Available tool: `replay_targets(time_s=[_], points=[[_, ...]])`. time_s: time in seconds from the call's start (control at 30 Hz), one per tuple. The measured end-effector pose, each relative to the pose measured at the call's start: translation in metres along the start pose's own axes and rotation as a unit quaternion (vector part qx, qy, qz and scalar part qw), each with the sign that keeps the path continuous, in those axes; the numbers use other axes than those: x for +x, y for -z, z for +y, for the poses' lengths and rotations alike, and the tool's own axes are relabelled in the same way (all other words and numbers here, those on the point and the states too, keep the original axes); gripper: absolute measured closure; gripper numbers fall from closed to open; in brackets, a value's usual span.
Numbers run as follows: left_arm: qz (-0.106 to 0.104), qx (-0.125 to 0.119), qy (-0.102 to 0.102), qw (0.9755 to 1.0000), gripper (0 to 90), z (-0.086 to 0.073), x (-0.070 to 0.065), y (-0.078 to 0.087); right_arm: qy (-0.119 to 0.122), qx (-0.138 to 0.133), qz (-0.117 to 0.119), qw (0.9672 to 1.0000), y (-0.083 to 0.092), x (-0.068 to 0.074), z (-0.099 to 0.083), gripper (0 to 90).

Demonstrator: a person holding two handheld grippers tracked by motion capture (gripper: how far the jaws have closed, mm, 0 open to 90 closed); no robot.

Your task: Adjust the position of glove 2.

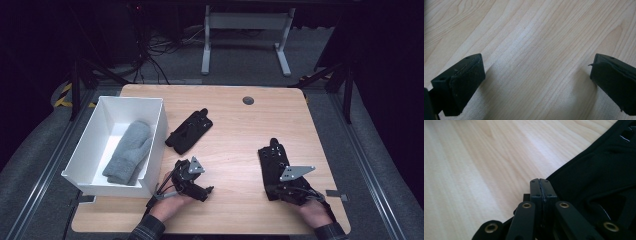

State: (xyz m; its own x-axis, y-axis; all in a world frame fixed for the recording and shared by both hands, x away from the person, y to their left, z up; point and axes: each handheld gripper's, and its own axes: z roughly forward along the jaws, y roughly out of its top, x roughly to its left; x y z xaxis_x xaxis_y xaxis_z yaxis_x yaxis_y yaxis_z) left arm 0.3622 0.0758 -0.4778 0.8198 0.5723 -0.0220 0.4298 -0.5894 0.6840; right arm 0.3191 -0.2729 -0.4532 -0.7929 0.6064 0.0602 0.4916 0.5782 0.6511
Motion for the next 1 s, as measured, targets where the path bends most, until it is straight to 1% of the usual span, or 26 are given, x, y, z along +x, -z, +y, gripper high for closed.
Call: replay_targets(time_s=[0.13, 0.27, 0.3, 0.47, 0.5, 0.53, 0.63, 0.67, 0.7, 0.73, 0.77, 0.87, 0.9, 1.0], points=[[0.000, -0.001, -0.001, 1.0000, 0.1, 0.000, 0.000, 0.000, 0.014, 0.002, 0.012, 0.9998, -0.003, 0.011, 0.002, 90.0], [0.000, -0.001, -0.001, 1.0000, 0.1, 0.000, 0.000, 0.000, 0.024, 0.005, 0.026, 0.9994, -0.005, 0.017, 0.003, 90.0], [0.000, 0.000, -0.002, 1.0000, 0.1, 0.000, 0.000, 0.000, 0.026, 0.005, 0.026, 0.9993, -0.005, 0.019, 0.003, 90.0], [0.001, -0.001, 0.000, 1.0000, 0.0, 0.000, -0.001, 0.000, 0.035, -0.001, 0.029, 0.9990, -0.002, 0.019, 0.005, 89.4], [0.001, 0.000, -0.001, 1.0000, 0.0, 0.000, -0.001, 0.000, 0.035, -0.005, 0.030, 0.9989, 0.000, 0.019, 0.006, 85.5], [0.001, 0.000, -0.001, 1.0000, 0.0, 0.000, -0.001, 0.000, 0.034, -0.009, 0.030, 0.9989, 0.001, 0.018, 0.006, 84.1], [0.001, 0.000, -0.001, 1.0000, 0.0, 0.000, -0.001, 0.000, 0.035, -0.020, 0.023, 0.9989, 0.005, 0.016, 0.009, 79.9], [0.001, 0.000, -0.001, 1.0000, 0.0, 0.000, 0.000, 0.000, 0.033, -0.028, 0.014, 0.9990, 0.008, 0.013, 0.010, 76.1], [0.001, 0.000, -0.001, 1.0000, 0.0, 0.000, -0.001, 0.000, 0.033, -0.028, 0.014, 0.9990, 0.008, 0.013, 0.010, 76.1], [0.001, 0.000, 0.000, 1.0000, 0.0, 0.000, -0.001, 0.000, 0.030, -0.032, 0.005, 0.9990, 0.010, 0.010, 0.010, 75.4], [0.000, 0.000, -0.001, 1.0000, 0.0, 0.000, 0.000, 0.000, 0.026, -0.036, 0.002, 0.9990, 0.012, 0.007, 0.010, 74.4], [-0.001, 0.000, -0.002, 1.0000, 0.0, 0.000, 0.000, 0.000, 0.014, -0.052, -0.024, 0.9983, 0.019, -0.006, 0.009, 68.8], [-0.001, 0.001, -0.002, 1.0000, 0.0, 0.000, 0.000, 0.000, 0.009, -0.055, -0.036, 0.9978, 0.022, -0.012, 0.008, 67.5], [-0.002, 0.001, -0.003, 1.0000, 0.0, 0.000, 0.000, 0.000, -0.011, -0.065, -0.058, 0.9961, 0.026, -0.027, 0.005, 61.9]])
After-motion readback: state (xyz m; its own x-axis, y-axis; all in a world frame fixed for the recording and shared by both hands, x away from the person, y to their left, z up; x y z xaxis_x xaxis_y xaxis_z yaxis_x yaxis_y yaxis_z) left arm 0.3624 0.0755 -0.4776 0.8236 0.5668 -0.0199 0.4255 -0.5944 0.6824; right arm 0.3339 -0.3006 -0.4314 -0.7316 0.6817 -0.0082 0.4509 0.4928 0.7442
